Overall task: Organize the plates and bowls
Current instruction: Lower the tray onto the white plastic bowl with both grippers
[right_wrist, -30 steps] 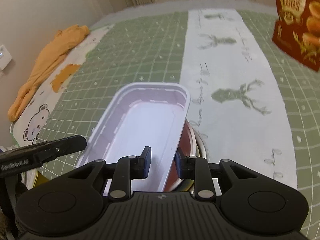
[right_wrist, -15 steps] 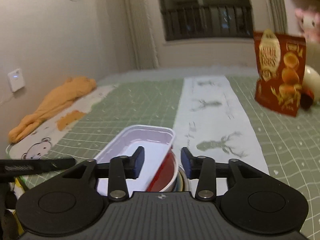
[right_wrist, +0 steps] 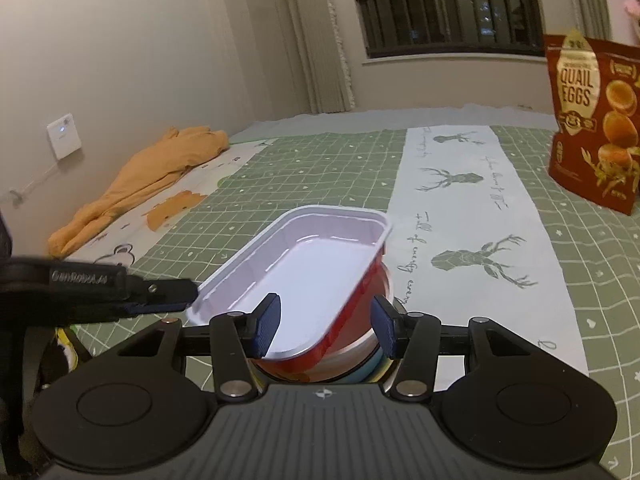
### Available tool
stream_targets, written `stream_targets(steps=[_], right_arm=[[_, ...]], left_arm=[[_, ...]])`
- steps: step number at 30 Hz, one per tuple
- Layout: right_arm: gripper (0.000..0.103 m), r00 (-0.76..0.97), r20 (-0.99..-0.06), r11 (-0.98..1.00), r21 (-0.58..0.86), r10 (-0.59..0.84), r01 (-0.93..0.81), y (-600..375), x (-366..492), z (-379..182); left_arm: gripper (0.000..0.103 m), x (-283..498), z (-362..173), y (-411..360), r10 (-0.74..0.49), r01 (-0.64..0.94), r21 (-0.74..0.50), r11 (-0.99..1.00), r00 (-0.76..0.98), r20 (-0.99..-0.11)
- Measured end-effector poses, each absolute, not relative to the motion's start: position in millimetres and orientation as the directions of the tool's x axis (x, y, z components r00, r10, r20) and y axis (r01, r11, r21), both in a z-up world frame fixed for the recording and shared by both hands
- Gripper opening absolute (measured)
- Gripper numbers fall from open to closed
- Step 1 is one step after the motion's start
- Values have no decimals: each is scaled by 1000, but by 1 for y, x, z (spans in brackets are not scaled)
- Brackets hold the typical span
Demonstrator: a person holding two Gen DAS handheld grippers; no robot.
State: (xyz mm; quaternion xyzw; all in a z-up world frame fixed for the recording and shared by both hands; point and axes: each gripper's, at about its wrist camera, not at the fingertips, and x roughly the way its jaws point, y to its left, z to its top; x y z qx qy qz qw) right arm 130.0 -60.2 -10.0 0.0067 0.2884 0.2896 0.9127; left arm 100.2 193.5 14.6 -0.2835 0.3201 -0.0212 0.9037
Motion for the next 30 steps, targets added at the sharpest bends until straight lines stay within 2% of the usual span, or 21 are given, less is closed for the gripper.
stream_targets(steps=[6,16,21,30], right_arm=[[50,665,-544,843,169,512,-511,-58,137,-15],[50,610,-559,810,224,562,-542,-53,135,-18],[50,624,-556,824,234,549,-517,-54,139,-15],[51,573,-586,815,333,573,-474,-50,158,-21]], left_arm=[[24,103,12,191,-236,-134,-534,835,789,-567],[24,101,15,189,-280,-99,-556,825,783,-556],[24,109,15,196,-257,-132,-572,809,796,-548],[25,124,14,188,-291,-115,-581,806,778,-557]])
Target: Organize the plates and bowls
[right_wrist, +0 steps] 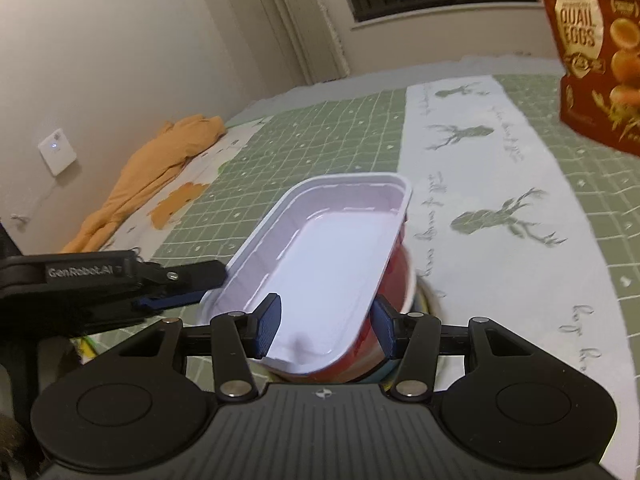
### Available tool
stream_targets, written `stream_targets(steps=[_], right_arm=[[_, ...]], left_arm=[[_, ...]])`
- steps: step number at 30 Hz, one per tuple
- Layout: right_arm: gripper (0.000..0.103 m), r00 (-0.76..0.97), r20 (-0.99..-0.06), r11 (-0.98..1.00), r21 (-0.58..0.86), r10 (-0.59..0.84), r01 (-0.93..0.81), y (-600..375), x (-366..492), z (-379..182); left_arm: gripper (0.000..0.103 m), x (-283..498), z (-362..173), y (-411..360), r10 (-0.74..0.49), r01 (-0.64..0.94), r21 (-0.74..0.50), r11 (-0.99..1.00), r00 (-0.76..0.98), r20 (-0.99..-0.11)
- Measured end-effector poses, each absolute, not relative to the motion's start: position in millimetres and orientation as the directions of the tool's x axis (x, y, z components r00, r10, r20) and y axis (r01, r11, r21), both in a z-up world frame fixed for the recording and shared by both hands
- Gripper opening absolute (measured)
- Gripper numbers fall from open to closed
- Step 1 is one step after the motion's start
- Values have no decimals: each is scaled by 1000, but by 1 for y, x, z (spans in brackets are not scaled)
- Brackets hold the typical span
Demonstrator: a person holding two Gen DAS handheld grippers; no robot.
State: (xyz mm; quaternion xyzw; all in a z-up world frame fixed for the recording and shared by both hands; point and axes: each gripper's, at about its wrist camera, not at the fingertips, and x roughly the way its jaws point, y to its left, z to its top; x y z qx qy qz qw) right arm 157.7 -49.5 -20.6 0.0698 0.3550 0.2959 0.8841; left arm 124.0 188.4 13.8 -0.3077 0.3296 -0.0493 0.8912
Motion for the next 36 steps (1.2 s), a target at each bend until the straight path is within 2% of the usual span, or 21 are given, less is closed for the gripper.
stream_targets(steps=[9,12,15,20,22,24,28,30,33,36], right_arm=[[51,567,-585,808,324,579,-491,-48,151,-19],[51,637,-552,837,264,539,-479,-50,143,-15],[54,719,-479,861,199,503,-469,-57,122,-6],[89,781,-357,858,207,513,-469,-78,68,-3],[94,798,-335,865,205,501,-458,-84,44,-12],[95,823,-348,893,164,449,-418,-86,24,-23],[96,839,-418,937,124,348,-326,-90,-4,-44],[96,824,-449,937,122,346,-327,-97,-9,-51],[96,810,-495,947,105,315,-305,-103,-17,-57],[97,816,-490,948,83,306,-306,-105,-28,-63]], left_arm=[[25,110,14,190,-296,-108,-578,809,774,-559],[25,97,23,188,-233,-105,-537,837,820,-523],[25,72,36,182,-144,-104,-468,878,875,-463],[23,25,33,145,-23,-92,-258,962,912,-410],[22,6,20,121,-1,-72,-160,984,908,-418],[19,-7,8,101,-30,-38,-139,990,890,-455],[14,-25,-9,85,-130,4,-240,971,850,-511],[14,-34,-14,80,-109,-14,-230,973,852,-512],[14,-42,-16,66,-31,-56,-150,987,851,-524],[14,-52,-14,57,-2,-66,-114,991,856,-516]])
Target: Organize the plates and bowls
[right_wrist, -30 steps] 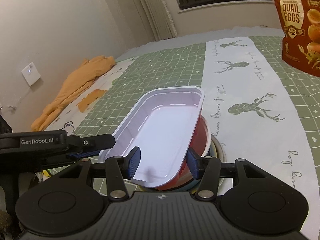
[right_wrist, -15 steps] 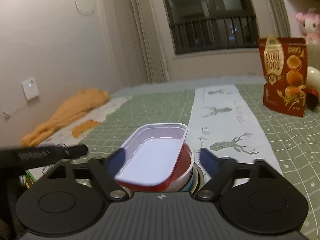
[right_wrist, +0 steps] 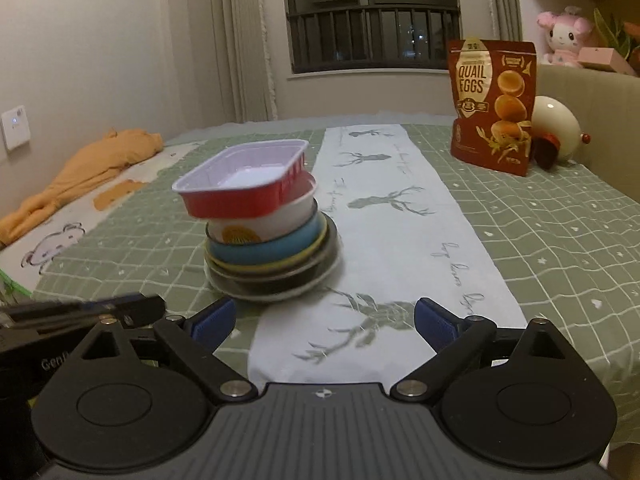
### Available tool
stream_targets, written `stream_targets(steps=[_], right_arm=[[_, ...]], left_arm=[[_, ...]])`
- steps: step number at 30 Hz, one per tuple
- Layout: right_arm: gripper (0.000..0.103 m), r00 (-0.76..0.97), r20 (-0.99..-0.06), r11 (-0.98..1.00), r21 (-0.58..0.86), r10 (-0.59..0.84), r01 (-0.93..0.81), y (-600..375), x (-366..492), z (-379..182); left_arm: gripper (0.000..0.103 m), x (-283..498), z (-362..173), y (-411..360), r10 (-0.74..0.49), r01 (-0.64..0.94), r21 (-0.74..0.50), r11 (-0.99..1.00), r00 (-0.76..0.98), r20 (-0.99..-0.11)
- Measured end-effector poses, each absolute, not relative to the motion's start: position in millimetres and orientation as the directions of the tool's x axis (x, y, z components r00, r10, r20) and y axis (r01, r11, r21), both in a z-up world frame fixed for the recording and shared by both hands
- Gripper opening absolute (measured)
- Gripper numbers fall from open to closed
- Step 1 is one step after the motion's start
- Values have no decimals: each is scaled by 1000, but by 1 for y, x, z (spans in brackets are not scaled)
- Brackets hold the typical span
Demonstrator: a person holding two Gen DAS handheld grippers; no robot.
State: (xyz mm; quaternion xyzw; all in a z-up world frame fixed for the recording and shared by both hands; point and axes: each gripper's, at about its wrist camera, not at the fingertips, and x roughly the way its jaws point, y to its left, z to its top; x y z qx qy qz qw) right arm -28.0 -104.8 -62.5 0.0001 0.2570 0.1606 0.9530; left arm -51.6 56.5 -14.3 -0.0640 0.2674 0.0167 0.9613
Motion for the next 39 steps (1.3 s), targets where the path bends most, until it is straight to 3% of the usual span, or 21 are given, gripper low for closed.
stream_targets(steps=[5,20,39], right_arm=[[98,835,-468,956,83,288,-283,-110,-34,-63],[98,811,-518,961,89,270,-262,-120,-33,-71],[98,797,-533,956,88,283,-280,-114,-32,-73]], left_arm=[[14,-60,-15,51,2,-70,-103,992,836,-549],[14,-61,-17,47,50,-123,-80,989,796,-603],[14,-67,-13,48,30,-97,-86,992,816,-577]])
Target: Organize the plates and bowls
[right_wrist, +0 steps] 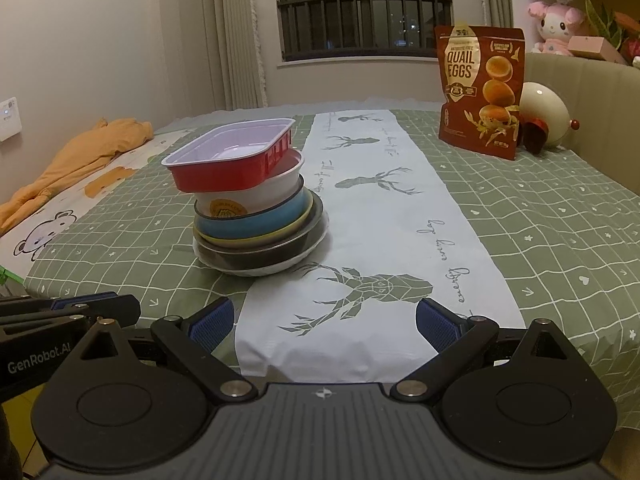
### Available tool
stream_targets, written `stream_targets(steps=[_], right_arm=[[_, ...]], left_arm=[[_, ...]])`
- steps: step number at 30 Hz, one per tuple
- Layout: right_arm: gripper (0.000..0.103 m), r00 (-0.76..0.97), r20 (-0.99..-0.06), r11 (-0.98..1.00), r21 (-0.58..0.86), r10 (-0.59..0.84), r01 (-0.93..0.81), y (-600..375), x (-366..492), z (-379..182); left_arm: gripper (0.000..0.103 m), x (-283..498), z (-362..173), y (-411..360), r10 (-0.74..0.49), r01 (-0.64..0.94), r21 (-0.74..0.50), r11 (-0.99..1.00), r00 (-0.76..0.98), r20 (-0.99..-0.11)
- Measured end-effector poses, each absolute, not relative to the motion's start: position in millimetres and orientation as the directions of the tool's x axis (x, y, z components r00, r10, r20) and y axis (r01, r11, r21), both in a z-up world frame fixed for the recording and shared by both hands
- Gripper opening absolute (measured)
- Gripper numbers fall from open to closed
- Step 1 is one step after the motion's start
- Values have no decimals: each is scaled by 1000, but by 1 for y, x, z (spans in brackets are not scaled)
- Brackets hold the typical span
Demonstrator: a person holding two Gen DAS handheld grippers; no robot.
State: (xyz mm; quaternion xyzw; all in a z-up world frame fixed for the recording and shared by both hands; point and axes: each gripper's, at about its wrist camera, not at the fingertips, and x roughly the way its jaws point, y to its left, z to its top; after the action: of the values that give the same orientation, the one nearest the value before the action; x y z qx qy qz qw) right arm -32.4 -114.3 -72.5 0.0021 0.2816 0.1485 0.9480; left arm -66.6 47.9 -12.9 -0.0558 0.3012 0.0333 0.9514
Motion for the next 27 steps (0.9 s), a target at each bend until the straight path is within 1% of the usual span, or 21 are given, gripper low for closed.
stream_targets(steps=[27], right_arm=[[98,794,-531,953,105,297,-286,-113,-32,-75]], left_arm=[[14,-66,-12,48,22,-81,-79,994,823,-568]])
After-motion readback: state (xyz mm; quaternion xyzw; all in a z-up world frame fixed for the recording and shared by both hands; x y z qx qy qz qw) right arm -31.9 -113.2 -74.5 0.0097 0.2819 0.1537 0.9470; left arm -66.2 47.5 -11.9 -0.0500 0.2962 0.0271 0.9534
